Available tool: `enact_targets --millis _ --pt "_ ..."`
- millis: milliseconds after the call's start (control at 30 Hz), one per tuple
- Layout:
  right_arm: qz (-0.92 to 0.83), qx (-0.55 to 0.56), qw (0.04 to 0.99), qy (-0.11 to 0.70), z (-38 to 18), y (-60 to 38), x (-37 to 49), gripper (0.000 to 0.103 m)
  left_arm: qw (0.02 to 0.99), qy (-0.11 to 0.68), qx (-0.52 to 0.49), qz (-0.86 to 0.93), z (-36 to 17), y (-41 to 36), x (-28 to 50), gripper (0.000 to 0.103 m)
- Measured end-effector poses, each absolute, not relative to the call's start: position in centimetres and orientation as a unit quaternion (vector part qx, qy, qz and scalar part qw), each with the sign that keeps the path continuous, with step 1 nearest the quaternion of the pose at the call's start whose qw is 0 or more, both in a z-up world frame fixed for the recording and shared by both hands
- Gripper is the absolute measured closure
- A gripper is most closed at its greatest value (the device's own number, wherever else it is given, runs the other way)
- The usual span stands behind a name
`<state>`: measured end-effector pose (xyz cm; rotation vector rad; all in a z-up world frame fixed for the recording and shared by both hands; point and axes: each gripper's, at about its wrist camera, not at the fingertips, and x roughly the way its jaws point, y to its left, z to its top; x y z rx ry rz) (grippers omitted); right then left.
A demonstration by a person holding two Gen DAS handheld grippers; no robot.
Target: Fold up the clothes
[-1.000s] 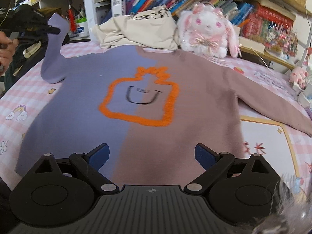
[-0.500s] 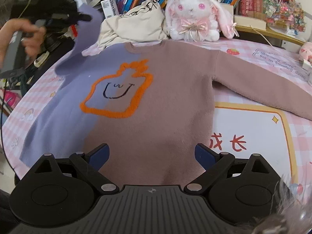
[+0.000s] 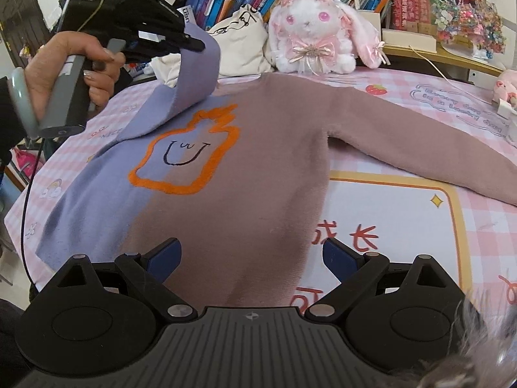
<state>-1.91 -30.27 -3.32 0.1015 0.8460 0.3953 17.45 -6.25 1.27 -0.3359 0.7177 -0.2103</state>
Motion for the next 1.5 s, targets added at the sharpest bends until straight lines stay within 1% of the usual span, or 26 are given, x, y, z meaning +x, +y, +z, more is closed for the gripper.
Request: enact_targets --millis 67,100,167,233,300,367,433,467,533,600,733,767,867,1000,1133,1167,1233,1300,1333,1367,1400,1433,1500 --pt "0.189 0.052 0.891 0.409 -3.4 -30.6 -2.0 0.008 0.916 0.354 -0.159 -0.103 0.9 -6.7 17.6 0.099" --pt "0.189 0.053 0.891 0.409 -3.4 -30.7 -2.0 0.008 0.915 0.357 -0.156 -0.103 0.7 -7.0 17.7 0.095" --pt "0.188 0.053 0.891 0.409 -3.3 -30.8 -2.0 0.008 0.916 0.354 -0.158 -0.107 0.8 -7.2 17.5 0.083" --pt "0.189 0.053 0.891 0.410 -3.3 -30.8 -2.1 0.008 0.918 0.343 -0.164 -0.113 1.1 -7.3 17.0 0.045" --pt "0.192 0.054 0.889 0.411 -3.4 -30.8 -2.1 0.008 0.925 0.320 -0.164 -0.123 1.8 -6.9 15.8 0.037" --pt "0.197 0.057 0.887 0.413 -3.5 -30.7 -2.1 0.008 0.930 0.310 -0.150 -0.125 2.1 -6.1 14.4 0.037" --pt "0.200 0.060 0.885 0.416 -3.7 -30.5 -2.1 0.009 0.936 0.302 -0.135 -0.123 2.4 -5.2 12.8 0.037" --pt "0.195 0.060 0.887 0.415 -3.8 -30.5 -2.1 0.012 0.938 0.305 -0.123 -0.111 2.1 -4.5 11.8 0.037" --pt "0.176 0.062 0.892 0.412 -3.9 -30.5 -2.2 0.014 0.940 0.317 -0.098 -0.082 1.3 -3.0 9.8 0.037" --pt "0.165 0.074 0.891 0.418 -4.1 -30.8 -2.1 0.023 0.938 0.334 -0.076 -0.050 0.0 -1.5 7.6 0.037" --pt "0.144 0.088 0.885 0.434 -4.4 -31.1 -2.1 0.029 0.929 0.368 -0.037 0.012 -2.4 1.3 3.6 0.037" --pt "0.138 0.087 0.884 0.438 -4.5 -31.0 -2.2 0.032 0.929 0.369 -0.033 0.023 -2.7 2.0 2.9 0.037" --pt "0.119 0.084 0.882 0.448 -4.8 -30.6 -2.7 0.037 0.927 0.371 -0.019 0.055 -3.4 4.2 1.0 0.037" --pt "0.089 0.078 0.882 0.457 -5.0 -29.7 -3.5 0.044 0.922 0.379 -0.026 0.078 -3.9 7.3 0.2 0.037" --pt "0.066 0.068 0.881 0.464 -5.1 -28.7 -4.4 0.049 0.915 0.396 -0.050 0.063 -4.7 9.4 0.1 0.040" --pt "0.061 0.065 0.881 0.464 -5.1 -28.4 -4.6 0.051 0.913 0.400 -0.056 0.056 -4.9 9.8 0.1 0.043" --pt "0.054 0.063 0.882 0.464 -5.1 -27.9 -5.0 0.052 0.908 0.410 -0.074 0.048 -5.2 10.7 0.1 0.061" --pt "0.046 0.065 0.883 0.462 -5.1 -27.6 -5.3 0.055 0.904 0.414 -0.098 0.042 -5.5 11.6 0.3 0.068" --pt "0.041 0.067 0.884 0.461 -5.1 -27.5 -5.4 0.056 0.903 0.415 -0.107 0.038 -5.6 12.0 0.3 0.075" --pt "0.035 0.068 0.884 0.461 -5.1 -27.4 -5.5 0.061 0.902 0.418 -0.109 0.030 -5.7 12.2 0.5 0.078" --pt "0.032 0.069 0.885 0.460 -5.1 -27.2 -5.6 0.065 0.901 0.420 -0.110 0.021 -5.7 12.4 0.6 0.090" --pt "0.029 0.069 0.885 0.459 -5.1 -27.1 -5.6 0.072 0.900 0.421 -0.114 0.011 -5.8 12.6 0.7 0.095" --pt "0.025 0.063 0.887 0.458 -5.1 -26.8 -5.7 0.078 0.897 0.420 -0.135 -0.007 -6.0 13.4 0.8 0.099"
